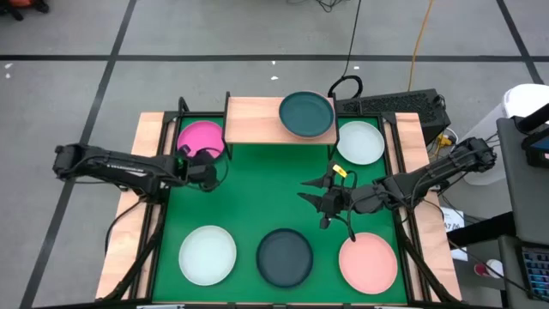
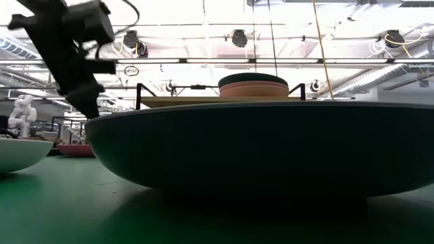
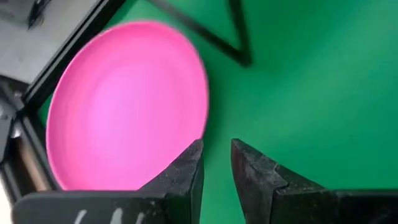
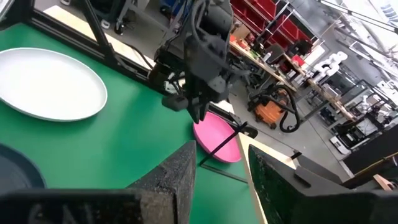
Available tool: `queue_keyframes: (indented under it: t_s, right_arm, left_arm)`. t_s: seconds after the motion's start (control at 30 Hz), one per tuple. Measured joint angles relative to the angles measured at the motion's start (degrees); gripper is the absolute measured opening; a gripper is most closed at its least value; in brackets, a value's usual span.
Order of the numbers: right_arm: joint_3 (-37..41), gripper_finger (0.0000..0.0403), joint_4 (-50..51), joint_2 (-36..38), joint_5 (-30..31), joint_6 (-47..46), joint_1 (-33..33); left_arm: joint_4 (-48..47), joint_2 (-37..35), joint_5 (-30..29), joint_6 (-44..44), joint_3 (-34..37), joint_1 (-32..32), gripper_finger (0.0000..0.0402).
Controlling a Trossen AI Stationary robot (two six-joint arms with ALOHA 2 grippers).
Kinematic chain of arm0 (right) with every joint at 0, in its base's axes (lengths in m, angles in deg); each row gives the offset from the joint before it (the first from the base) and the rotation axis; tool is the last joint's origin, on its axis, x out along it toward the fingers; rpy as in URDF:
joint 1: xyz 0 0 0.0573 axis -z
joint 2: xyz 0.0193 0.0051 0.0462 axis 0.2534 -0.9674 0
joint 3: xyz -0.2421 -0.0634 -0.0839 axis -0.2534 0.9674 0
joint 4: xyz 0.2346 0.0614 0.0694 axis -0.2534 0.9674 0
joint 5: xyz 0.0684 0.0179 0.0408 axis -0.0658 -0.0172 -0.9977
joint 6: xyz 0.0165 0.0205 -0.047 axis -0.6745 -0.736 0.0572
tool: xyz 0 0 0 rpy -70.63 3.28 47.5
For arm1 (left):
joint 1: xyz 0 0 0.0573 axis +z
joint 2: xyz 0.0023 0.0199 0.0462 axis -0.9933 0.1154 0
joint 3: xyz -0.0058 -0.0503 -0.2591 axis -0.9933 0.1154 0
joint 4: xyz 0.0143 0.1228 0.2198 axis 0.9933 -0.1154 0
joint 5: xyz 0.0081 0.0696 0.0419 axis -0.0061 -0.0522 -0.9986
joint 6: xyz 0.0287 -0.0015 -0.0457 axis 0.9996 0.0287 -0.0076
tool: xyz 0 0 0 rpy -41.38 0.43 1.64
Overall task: Place and stack plates onto a shelf
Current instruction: Stack the pink plate on the dark green plate on the shelf
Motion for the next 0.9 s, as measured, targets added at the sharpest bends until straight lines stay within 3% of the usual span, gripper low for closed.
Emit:
queue_keyframes:
  t_s: [0.2,0.53,0.9]
  right_arm:
    - [0.00,0.0132,0.16,0.00,0.00,-1.32,0.00]
    - [0.00,0.0132,0.48,0.00,-0.02,-1.44,-0.28]
    - [0.00,0.0132,0.92,0.00,-0.04,-1.92,-0.99]
  left_arm:
    - [0.88,5.07,1.45,2.11,1.47,5.69,0.0088]
    - [10.56,13.24,5.02,9.47,1.61,10.23,0.0088]
    - [11.16,19.65,4.80,8.41,1.44,15.16,0.0080]
